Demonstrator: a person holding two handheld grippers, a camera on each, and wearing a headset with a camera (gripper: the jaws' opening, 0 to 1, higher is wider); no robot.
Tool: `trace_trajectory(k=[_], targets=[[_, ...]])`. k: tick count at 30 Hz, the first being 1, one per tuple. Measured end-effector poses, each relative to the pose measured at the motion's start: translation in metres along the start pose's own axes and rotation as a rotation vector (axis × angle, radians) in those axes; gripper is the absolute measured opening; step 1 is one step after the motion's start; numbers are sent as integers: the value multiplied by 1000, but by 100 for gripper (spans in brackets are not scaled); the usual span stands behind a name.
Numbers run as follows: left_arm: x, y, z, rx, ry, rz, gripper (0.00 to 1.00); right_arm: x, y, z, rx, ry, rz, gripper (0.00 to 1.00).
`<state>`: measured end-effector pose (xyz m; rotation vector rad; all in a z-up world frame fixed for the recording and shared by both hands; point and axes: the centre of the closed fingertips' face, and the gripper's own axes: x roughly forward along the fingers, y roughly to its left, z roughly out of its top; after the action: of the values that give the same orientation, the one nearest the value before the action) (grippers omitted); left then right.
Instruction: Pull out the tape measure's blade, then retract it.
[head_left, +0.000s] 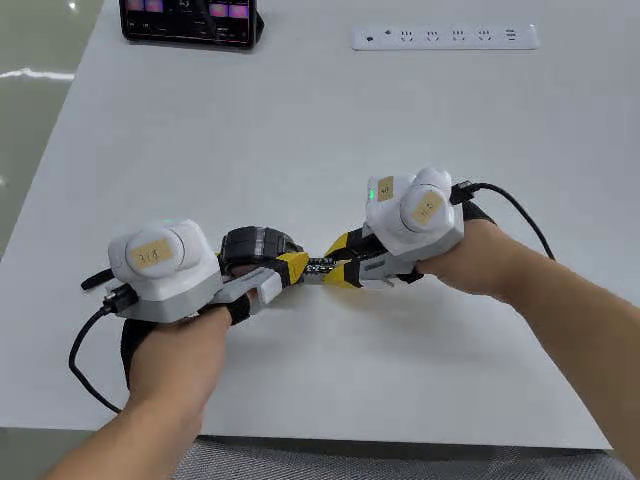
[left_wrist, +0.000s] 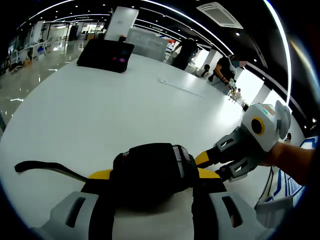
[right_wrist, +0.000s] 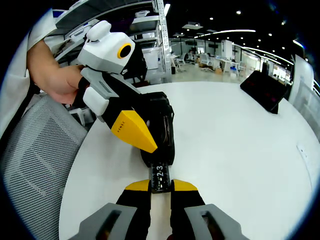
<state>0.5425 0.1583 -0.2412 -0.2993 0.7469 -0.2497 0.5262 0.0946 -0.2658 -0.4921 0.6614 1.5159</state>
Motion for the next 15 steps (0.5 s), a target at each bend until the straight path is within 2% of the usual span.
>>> trace_trajectory(k=[15], targets=[[0, 0, 0, -4, -3, -4, 58, 10, 1, 9, -10, -7, 11, 11]])
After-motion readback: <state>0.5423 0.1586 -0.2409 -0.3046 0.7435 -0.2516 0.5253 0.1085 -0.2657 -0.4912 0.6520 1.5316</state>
